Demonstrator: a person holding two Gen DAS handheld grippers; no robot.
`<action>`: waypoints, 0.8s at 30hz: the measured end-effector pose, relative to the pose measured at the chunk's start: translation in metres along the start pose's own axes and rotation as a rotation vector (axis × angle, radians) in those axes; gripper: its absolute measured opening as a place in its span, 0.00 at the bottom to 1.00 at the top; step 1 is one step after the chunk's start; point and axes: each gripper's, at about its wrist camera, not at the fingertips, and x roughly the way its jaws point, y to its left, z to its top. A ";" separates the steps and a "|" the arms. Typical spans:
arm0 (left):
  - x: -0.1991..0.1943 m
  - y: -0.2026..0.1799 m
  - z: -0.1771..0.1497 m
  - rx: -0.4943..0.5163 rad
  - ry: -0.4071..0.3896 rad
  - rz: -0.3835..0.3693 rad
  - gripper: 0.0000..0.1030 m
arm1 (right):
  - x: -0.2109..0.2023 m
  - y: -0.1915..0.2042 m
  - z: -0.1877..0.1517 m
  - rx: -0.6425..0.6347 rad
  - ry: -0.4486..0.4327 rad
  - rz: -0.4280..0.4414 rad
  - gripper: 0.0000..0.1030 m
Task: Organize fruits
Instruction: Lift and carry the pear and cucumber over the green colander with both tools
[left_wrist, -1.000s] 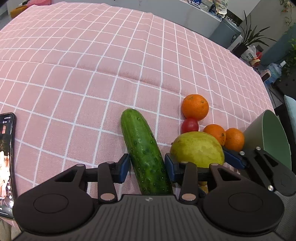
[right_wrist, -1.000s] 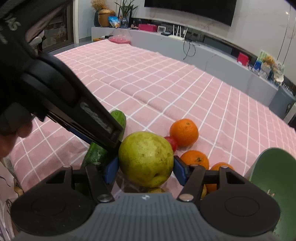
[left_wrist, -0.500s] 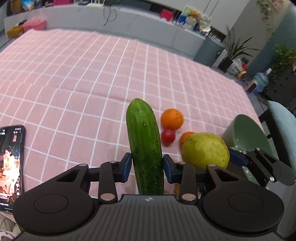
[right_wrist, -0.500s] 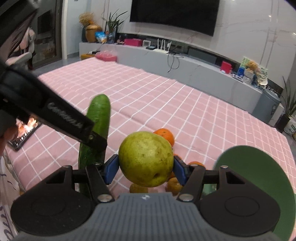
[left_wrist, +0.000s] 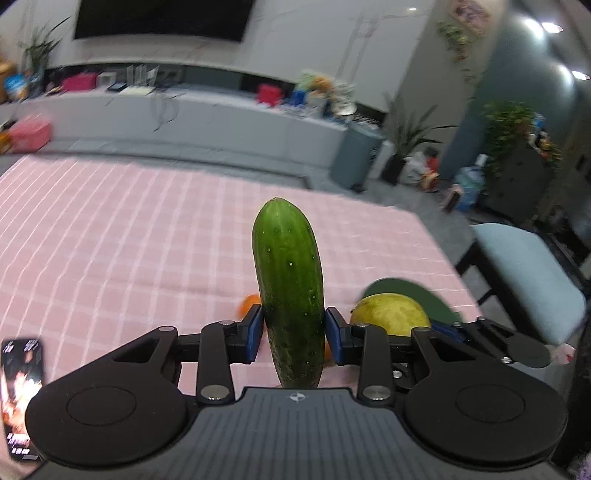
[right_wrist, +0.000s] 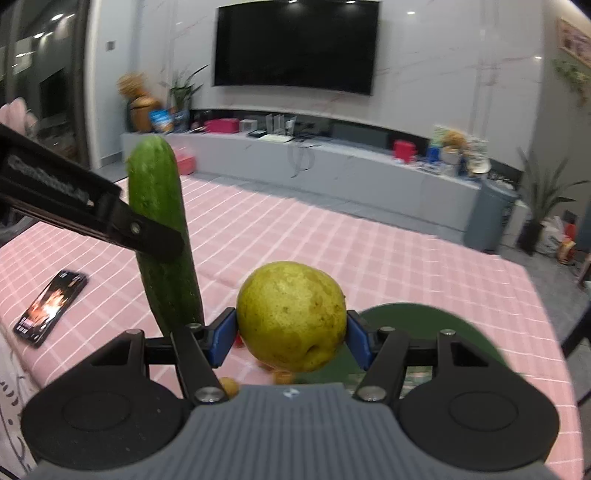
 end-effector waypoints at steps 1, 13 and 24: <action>0.002 -0.007 0.003 0.011 0.000 -0.018 0.39 | -0.003 -0.007 0.001 0.012 0.001 -0.016 0.58; 0.077 -0.065 0.024 0.061 0.102 -0.195 0.39 | -0.003 -0.081 -0.012 0.092 0.142 -0.182 0.58; 0.144 -0.076 0.011 0.087 0.292 -0.209 0.39 | 0.039 -0.087 -0.040 0.034 0.295 -0.239 0.58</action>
